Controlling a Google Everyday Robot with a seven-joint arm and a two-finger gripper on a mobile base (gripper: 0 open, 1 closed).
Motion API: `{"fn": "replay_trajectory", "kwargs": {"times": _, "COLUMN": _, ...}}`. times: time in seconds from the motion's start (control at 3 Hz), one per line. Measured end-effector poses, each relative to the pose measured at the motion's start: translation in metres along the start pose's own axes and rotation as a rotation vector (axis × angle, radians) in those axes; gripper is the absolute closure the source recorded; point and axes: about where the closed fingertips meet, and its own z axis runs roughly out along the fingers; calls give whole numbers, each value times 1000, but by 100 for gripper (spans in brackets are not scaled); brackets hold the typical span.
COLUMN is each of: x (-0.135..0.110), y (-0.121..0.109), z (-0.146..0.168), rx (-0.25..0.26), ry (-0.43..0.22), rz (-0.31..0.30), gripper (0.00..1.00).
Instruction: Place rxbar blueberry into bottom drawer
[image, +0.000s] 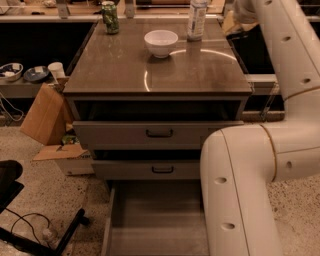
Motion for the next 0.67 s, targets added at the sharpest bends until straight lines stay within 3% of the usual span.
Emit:
{"fn": "replay_trajectory", "kwargs": {"times": 0.33, "x": 35, "y": -22, "z": -33, "rx": 1, "ry": 84, "rz": -54, "gripper": 100}}
{"fn": "replay_trajectory", "kwargs": {"times": 0.67, "x": 68, "y": -29, "z": -46, "rx": 11, "ry": 140, "rz": -114, "gripper": 100}}
